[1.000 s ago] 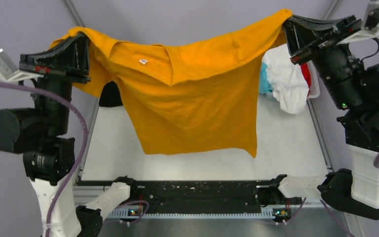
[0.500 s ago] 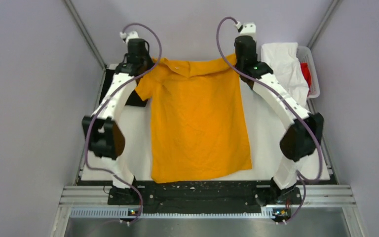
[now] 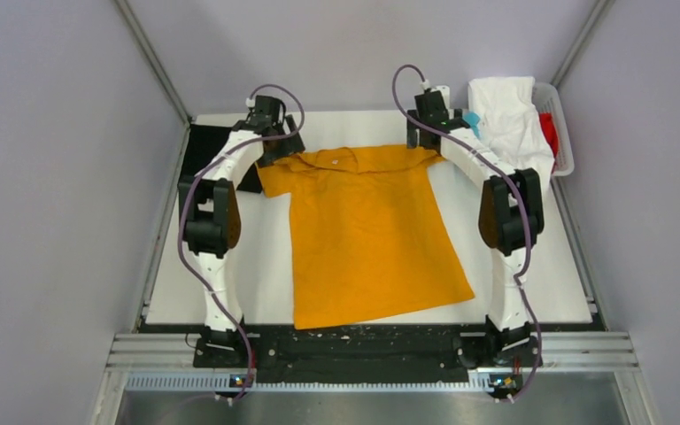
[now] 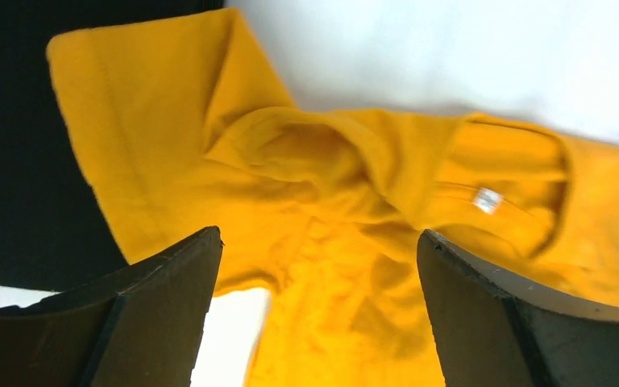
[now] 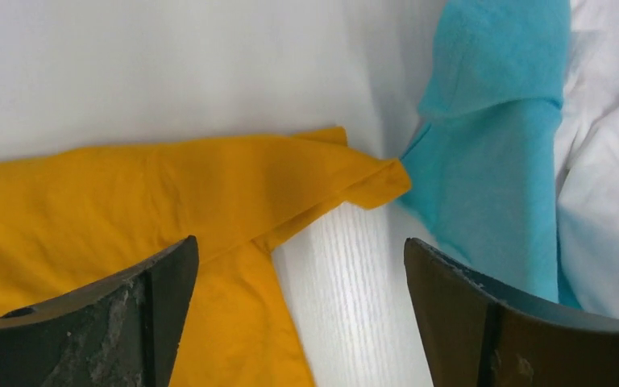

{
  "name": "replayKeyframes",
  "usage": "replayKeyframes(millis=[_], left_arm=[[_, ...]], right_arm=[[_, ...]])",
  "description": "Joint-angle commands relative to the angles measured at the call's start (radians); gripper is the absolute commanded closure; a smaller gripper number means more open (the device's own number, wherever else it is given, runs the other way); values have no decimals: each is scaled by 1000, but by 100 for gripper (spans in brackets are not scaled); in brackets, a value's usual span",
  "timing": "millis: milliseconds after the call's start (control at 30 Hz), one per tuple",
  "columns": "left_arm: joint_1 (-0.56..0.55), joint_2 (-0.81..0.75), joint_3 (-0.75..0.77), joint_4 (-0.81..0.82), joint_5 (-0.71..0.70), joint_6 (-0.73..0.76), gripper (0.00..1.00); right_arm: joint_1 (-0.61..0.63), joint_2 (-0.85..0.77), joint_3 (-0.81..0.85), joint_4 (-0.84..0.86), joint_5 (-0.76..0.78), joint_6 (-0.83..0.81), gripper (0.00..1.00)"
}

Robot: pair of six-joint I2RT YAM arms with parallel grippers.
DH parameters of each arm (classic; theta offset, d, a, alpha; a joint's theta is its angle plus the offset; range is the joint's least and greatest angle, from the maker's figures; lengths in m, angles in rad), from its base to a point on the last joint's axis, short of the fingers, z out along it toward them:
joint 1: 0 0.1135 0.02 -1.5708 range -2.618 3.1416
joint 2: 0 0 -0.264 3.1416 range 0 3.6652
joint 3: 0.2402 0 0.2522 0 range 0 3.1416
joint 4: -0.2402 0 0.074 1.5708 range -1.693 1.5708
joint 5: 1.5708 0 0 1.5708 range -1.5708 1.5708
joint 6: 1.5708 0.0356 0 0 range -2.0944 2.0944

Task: Fold and stack the t-shirts
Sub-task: Flatten out the tshirt

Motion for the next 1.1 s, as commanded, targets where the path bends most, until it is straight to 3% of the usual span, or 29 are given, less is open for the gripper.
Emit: replayKeyframes(millis=[0, 167, 433, 567, 800, 1067], left_arm=[[-1, -152, -39, 95, 169, 16, 3], [-18, -220, -215, 238, 322, 37, 2], [-65, -148, -256, 236, 380, 34, 2], [-89, -102, -265, 227, 397, 12, 2], [-118, -79, -375, 236, 470, -41, 5], [-180, -233, -738, 359, 503, -170, 5]], right_arm=[[4, -191, -88, 1, -133, 98, 2], [51, -448, -444, 46, -297, 207, 1], [181, -769, -901, 53, -444, 384, 1], [189, -832, -1063, 90, -498, 466, 1], [188, -746, -1119, 174, -489, 497, 1], [130, -470, -906, 170, -387, 448, 1]])
